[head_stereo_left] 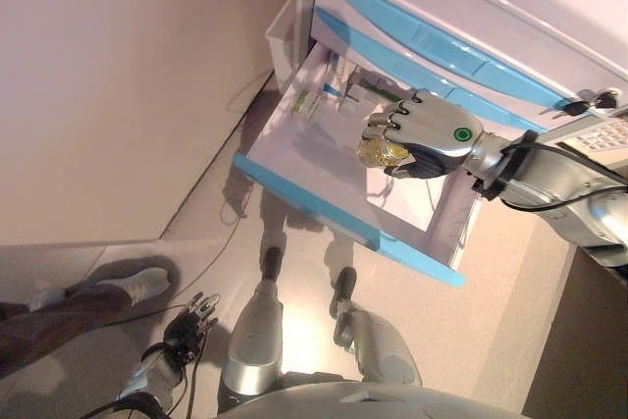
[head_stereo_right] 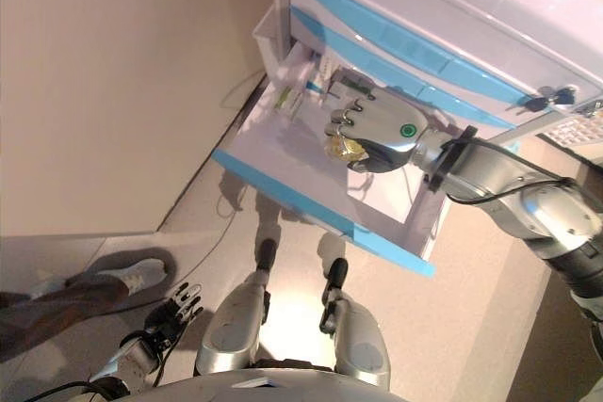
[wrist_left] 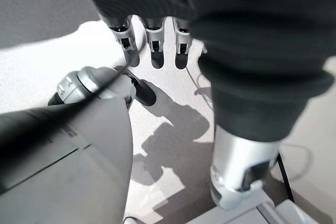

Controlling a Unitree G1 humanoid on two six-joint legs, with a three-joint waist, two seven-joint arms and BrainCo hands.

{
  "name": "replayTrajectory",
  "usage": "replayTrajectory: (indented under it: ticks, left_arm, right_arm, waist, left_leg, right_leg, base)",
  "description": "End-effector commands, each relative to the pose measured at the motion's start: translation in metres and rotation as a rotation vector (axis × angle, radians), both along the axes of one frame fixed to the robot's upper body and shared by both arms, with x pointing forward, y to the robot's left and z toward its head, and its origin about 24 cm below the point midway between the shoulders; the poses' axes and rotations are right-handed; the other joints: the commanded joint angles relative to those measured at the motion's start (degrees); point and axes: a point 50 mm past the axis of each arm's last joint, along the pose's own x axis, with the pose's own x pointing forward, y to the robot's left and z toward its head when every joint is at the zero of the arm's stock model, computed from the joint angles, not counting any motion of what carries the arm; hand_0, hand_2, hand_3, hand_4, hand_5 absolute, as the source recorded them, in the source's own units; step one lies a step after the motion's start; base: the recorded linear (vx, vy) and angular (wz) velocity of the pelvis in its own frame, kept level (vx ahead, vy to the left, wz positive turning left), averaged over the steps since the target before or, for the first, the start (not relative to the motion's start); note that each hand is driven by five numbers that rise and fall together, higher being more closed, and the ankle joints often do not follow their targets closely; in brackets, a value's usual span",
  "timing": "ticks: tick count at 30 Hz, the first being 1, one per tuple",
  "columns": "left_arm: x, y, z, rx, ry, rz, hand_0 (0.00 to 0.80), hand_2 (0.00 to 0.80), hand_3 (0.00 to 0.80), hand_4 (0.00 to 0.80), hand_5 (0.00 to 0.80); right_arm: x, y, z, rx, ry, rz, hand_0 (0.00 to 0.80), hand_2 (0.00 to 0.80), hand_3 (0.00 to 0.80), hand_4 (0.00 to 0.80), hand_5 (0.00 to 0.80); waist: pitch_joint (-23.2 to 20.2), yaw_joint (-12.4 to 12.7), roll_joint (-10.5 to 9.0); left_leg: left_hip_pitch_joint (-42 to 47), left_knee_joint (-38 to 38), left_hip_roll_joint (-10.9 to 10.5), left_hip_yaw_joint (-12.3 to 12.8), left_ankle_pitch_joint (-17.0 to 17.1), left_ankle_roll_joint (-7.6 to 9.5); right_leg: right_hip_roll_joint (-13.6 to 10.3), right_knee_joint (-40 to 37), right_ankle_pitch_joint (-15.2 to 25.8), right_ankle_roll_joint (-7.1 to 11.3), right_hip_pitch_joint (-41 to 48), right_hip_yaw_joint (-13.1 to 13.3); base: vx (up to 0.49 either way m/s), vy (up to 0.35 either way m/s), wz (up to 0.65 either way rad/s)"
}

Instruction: Open the drawer and pick up the medicine

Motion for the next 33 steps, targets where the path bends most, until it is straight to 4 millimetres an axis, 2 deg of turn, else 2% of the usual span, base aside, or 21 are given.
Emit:
replayTrajectory:
  ticks: [1, 7, 13, 17, 23, 33]
  left_arm:
    - [-0.048, 0.003, -0.013, 0.013, 0.133, 0.033, 0.0, 0.0, 0.0, 0.0, 0.0]
    - [-0.07, 0.0, -0.018, -0.001, 0.173, 0.075, 0.0, 0.0, 0.0, 0.0, 0.0]
    - [-0.086, -0.002, -0.022, -0.007, 0.22, 0.099, 0.0, 0.0, 0.0, 0.0, 0.0]
    - [-0.091, -0.002, -0.024, -0.007, 0.253, 0.112, 0.0, 0.0, 0.0, 0.0, 0.0]
    - [-0.096, 0.002, -0.023, -0.001, 0.292, 0.118, 0.0, 0.0, 0.0, 0.0, 0.0]
    - [-0.094, 0.015, -0.019, 0.02, 0.327, 0.112, 0.0, 0.0, 0.0, 0.0, 0.0]
  right_arm:
    - [-0.028, 0.009, 0.017, 0.054, 0.066, 0.152, 0.8, 0.8, 0.8, 0.8, 0.8]
    - [-0.042, 0.002, 0.052, 0.14, 0.119, 0.19, 0.8, 0.8, 0.8, 0.8, 0.8]
    - [-0.043, -0.009, 0.078, 0.248, 0.15, 0.17, 0.8, 0.8, 0.8, 0.8, 0.8]
    - [-0.034, -0.018, 0.092, 0.345, 0.148, 0.117, 0.8, 0.8, 0.8, 0.8, 0.8]
    - [-0.01, -0.042, 0.116, 0.508, 0.128, -0.027, 0.8, 0.8, 0.8, 0.8, 0.8]
    - [0.033, -0.097, 0.141, 0.647, 0.072, -0.362, 0.8, 0.8, 0.8, 0.8, 0.8]
  waist:
    - [-6.55, -1.07, -0.86]
    - [-9.72, -1.95, -1.06]
    - [-12.66, -2.39, -1.19]
    - [-14.0, -2.53, -1.15]
    - [-15.06, -2.12, -1.38]
    - [-15.7, -0.68, -2.25]
  left_leg:
    - [-0.54, 2.28, 0.55, 0.15, -7.12, -0.12]
    - [1.09, 1.45, 0.99, 0.97, -7.35, -0.63]
    - [2.46, 0.89, 1.14, 1.64, -7.51, -1.05]
    - [3.46, 0.58, 1.15, 1.71, -7.7, -1.17]
    - [4.63, 0.38, 1.18, 1.29, -7.93, -1.27]
    - [5.59, -0.06, 0.83, 0.49, -7.86, -0.95]
  right_leg:
    - [-0.93, -0.25, 0.6, 4.66, 0.72, -0.11]
    - [-0.84, -1.07, 0.45, 4.66, 1.88, 0.86]
    - [-1.11, -1.59, 0.37, 4.67, 2.99, 1.2]
    - [-1.16, -1.85, 0.25, 4.6, 3.81, 1.27]
    - [-1.24, -2.2, 0.05, 4.57, 5.12, 0.92]
    - [-1.39, -2.69, 0.05, 4.72, 6.46, -0.14]
  base:
    - [0.053, 0.007, -0.13]
    - [0.06, 0.015, -0.13]
    - [0.08, 0.024, -0.1]
    - [0.077, 0.013, -0.03]
    - [0.061, -0.001, -0.03]
    - [0.044, -0.002, 0.01]
